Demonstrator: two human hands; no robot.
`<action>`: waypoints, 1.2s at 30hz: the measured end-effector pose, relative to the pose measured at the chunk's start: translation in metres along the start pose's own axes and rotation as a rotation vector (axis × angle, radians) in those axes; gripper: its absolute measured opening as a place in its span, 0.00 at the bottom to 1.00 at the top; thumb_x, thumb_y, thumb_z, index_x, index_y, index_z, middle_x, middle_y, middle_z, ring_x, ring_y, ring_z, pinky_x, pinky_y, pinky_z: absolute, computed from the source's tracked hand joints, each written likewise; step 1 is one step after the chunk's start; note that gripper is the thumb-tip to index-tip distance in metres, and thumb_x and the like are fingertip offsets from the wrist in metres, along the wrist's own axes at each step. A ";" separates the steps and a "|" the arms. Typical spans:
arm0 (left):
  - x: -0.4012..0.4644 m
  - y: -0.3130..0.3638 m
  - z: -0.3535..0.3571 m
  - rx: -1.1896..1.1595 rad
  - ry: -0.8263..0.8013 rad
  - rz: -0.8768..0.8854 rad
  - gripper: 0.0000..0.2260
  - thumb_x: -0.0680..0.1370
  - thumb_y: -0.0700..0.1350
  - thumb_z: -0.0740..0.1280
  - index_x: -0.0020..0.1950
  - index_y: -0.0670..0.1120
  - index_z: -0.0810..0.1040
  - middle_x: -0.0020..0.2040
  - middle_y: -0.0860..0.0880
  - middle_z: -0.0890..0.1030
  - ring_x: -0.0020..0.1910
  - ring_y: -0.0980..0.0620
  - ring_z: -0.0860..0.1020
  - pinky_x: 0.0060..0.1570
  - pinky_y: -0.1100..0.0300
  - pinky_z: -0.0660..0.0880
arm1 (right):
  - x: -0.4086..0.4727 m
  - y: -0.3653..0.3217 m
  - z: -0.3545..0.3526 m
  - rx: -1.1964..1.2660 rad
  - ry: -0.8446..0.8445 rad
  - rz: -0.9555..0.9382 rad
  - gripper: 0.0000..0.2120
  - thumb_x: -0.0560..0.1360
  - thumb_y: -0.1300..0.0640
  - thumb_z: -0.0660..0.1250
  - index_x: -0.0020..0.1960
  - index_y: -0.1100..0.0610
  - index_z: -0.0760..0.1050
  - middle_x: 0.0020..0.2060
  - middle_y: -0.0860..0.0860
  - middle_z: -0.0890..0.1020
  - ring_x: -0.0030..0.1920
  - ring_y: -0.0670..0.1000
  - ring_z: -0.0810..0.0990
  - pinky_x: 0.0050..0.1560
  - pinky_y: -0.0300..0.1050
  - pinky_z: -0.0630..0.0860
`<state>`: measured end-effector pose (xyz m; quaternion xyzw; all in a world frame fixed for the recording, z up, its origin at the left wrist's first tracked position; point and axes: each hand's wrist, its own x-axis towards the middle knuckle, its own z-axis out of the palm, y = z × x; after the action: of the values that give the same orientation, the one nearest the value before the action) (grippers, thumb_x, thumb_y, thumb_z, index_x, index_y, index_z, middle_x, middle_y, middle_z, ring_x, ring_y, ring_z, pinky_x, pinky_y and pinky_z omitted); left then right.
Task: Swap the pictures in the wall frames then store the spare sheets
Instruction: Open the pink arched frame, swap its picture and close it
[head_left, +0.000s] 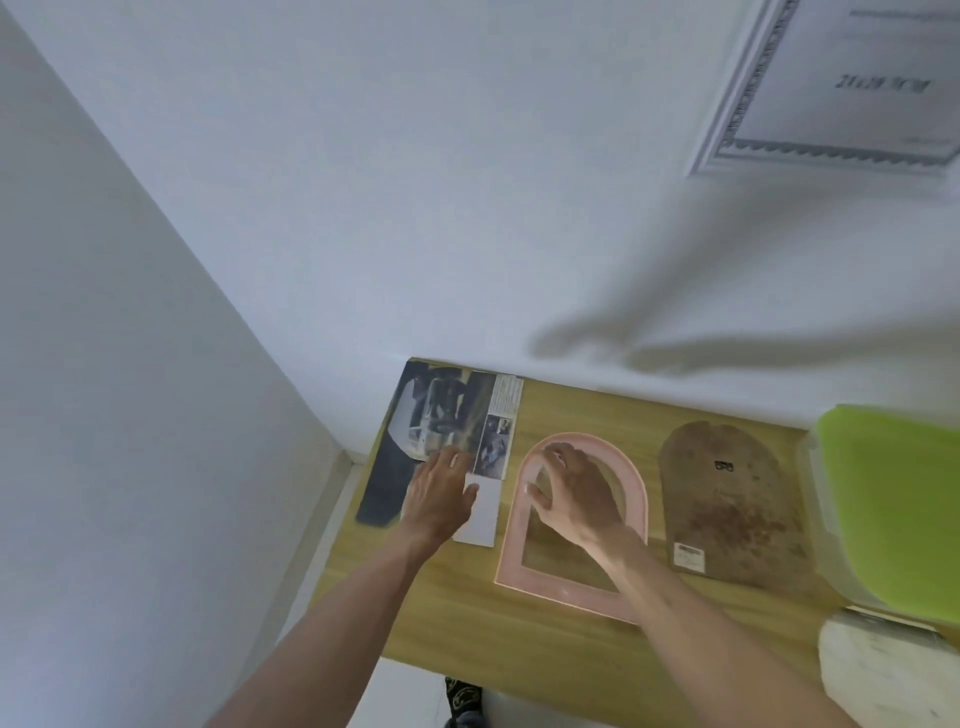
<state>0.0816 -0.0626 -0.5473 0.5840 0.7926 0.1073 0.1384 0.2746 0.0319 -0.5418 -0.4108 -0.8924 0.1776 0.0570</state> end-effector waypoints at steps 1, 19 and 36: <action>0.004 -0.010 -0.001 0.018 -0.011 0.013 0.20 0.79 0.48 0.65 0.70 0.45 0.70 0.69 0.46 0.72 0.67 0.46 0.71 0.66 0.53 0.69 | 0.006 -0.008 0.003 0.001 -0.015 0.001 0.20 0.78 0.47 0.66 0.67 0.53 0.72 0.66 0.52 0.74 0.63 0.54 0.76 0.62 0.49 0.75; 0.033 -0.088 0.013 0.136 -0.055 0.213 0.18 0.78 0.47 0.67 0.67 0.44 0.75 0.67 0.46 0.76 0.67 0.45 0.73 0.70 0.51 0.65 | 0.062 -0.068 0.055 -0.086 -0.215 0.021 0.22 0.81 0.53 0.63 0.74 0.56 0.67 0.73 0.52 0.69 0.72 0.53 0.69 0.66 0.48 0.71; 0.056 -0.087 -0.012 0.147 0.277 0.469 0.16 0.82 0.55 0.56 0.48 0.48 0.79 0.46 0.52 0.82 0.46 0.51 0.79 0.56 0.56 0.73 | 0.078 -0.075 0.035 -0.029 0.167 -0.096 0.10 0.71 0.63 0.75 0.52 0.55 0.81 0.43 0.50 0.84 0.38 0.52 0.83 0.38 0.46 0.81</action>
<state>-0.0167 -0.0353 -0.5701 0.7398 0.6528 0.1576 -0.0425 0.1613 0.0362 -0.5508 -0.3818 -0.9056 0.1269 0.1339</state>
